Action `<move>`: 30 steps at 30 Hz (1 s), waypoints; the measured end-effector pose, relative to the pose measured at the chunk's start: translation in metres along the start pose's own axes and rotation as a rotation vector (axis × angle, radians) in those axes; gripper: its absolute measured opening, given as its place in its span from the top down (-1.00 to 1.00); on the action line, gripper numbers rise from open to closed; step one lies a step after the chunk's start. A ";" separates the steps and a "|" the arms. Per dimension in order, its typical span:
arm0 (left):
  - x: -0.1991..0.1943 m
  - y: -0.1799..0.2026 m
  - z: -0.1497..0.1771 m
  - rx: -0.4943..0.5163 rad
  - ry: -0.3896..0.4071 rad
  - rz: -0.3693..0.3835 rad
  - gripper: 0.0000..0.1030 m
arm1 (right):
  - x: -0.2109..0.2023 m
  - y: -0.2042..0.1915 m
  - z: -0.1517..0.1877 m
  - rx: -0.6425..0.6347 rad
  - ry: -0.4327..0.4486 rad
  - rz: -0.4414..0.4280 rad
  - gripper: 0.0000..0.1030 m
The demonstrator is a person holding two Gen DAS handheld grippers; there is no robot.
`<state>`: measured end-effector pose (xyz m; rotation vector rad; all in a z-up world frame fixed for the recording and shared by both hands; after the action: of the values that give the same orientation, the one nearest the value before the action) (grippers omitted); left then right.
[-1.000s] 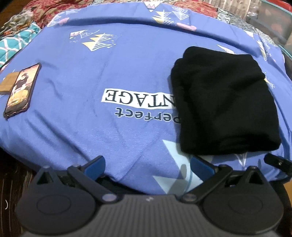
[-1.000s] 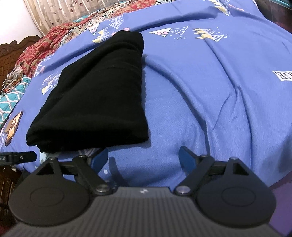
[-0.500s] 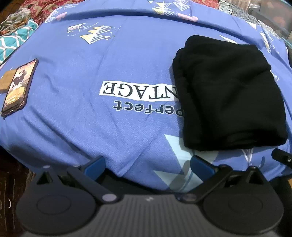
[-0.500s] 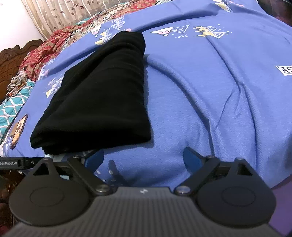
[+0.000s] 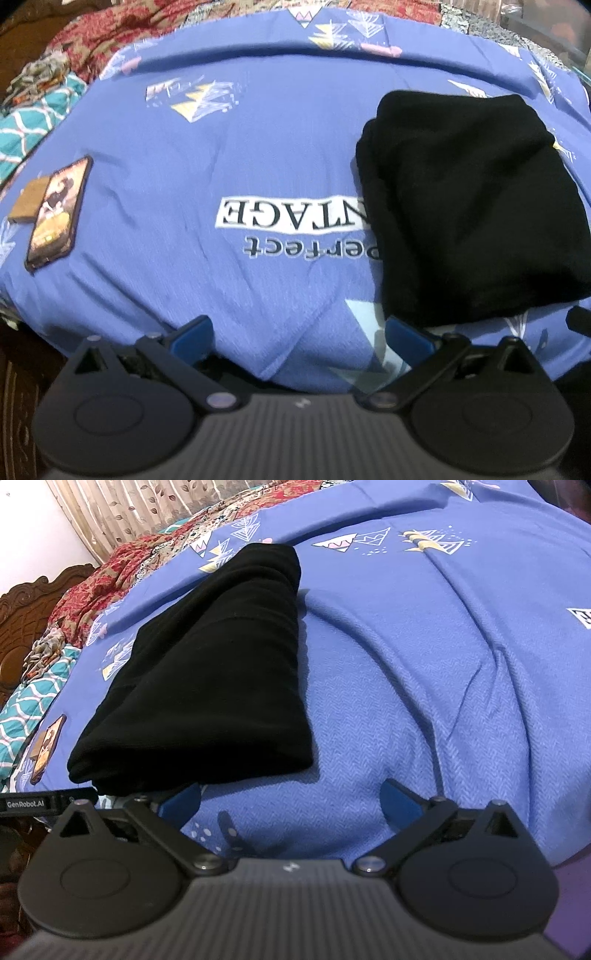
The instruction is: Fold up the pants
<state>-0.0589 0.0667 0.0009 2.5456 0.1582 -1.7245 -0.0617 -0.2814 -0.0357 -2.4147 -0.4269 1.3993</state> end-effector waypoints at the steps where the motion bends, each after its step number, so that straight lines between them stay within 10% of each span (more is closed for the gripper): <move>1: -0.002 0.001 0.000 0.003 0.007 -0.002 -1.00 | 0.000 0.000 0.000 -0.001 0.000 0.000 -1.00; 30: -0.001 0.005 -0.002 0.002 -0.010 0.013 -1.00 | -0.005 0.006 0.003 0.024 0.027 -0.048 -1.00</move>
<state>-0.0564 0.0621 0.0026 2.5326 0.1389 -1.7332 -0.0662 -0.2883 -0.0352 -2.3854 -0.4565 1.3427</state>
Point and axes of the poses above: each gripper's, at about its wrist camera, not at the fingertips, and x roughly the way its jaws point, y to its right, z to its underside, the point moved 3 cm from there along x, roughly the way its jaws point, and after that the axes turned 10 degrees about -y, right-handed, at the moved point
